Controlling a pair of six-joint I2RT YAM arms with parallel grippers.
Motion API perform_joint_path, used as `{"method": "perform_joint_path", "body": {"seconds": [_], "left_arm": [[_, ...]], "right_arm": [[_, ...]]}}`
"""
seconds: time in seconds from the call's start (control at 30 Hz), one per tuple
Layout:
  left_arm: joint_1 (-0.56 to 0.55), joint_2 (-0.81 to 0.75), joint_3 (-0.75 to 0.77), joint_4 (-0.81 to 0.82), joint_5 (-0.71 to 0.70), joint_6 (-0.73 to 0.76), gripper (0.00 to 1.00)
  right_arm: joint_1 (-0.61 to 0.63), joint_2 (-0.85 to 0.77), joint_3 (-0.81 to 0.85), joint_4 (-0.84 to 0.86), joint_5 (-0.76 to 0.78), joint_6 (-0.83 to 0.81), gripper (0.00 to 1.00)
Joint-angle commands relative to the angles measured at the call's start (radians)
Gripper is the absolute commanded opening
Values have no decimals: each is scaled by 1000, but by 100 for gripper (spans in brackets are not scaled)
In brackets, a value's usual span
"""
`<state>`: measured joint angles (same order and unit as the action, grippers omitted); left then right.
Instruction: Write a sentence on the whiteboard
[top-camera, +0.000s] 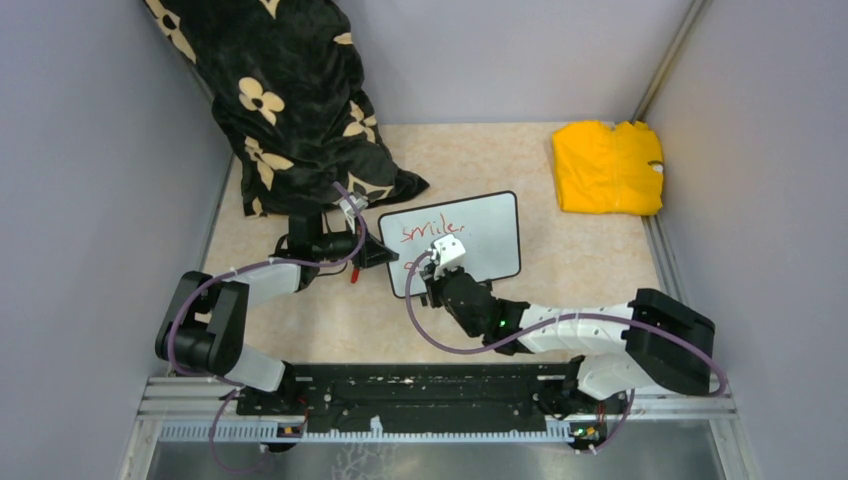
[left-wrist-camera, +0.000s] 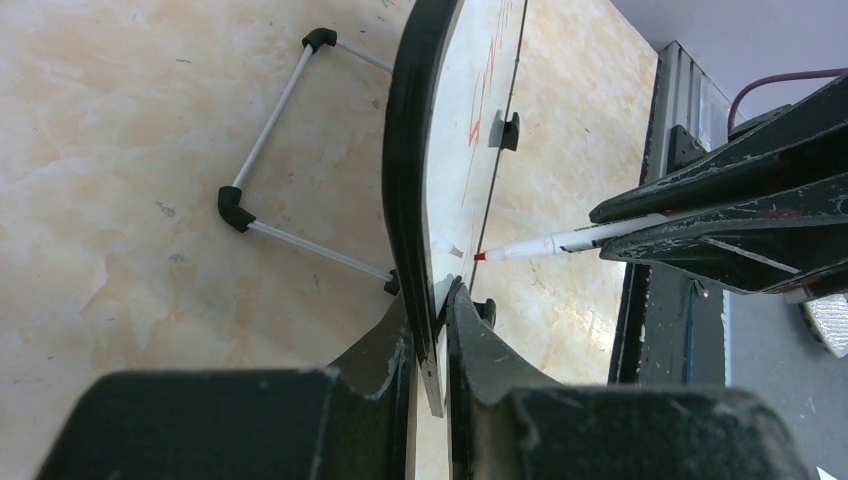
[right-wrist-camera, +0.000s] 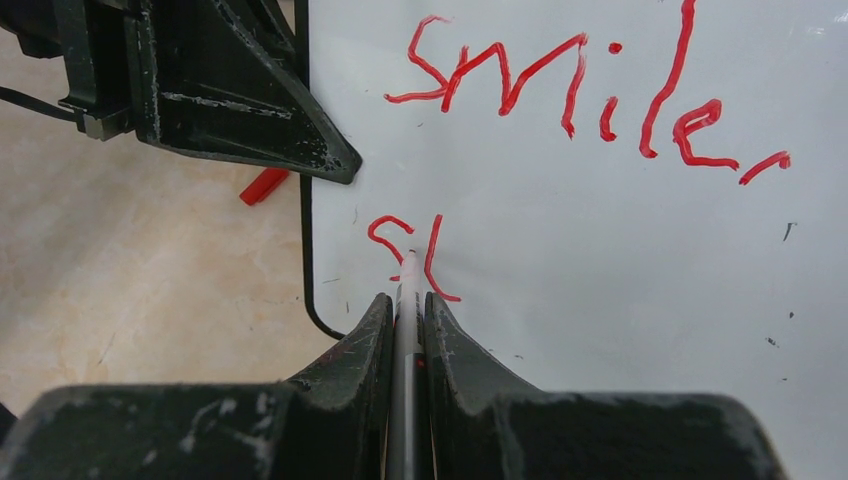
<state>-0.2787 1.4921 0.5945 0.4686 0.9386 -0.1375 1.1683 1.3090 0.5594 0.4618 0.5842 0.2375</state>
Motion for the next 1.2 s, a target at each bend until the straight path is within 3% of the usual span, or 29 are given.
{"method": "perform_joint_path", "body": {"seconds": [0.0,0.77,1.17], "left_arm": [[-4,50,-10,-91,-132,113,0],[-4,51,-12,-91,-131,113,0],[-3,54,-9,-90,-129,114,0]], "right_arm": [[-14,13,50,52,34,5,0],[-36,-33,7,-7,80,23,0],[-38,-146,-33,-12,55,27,0]]}}
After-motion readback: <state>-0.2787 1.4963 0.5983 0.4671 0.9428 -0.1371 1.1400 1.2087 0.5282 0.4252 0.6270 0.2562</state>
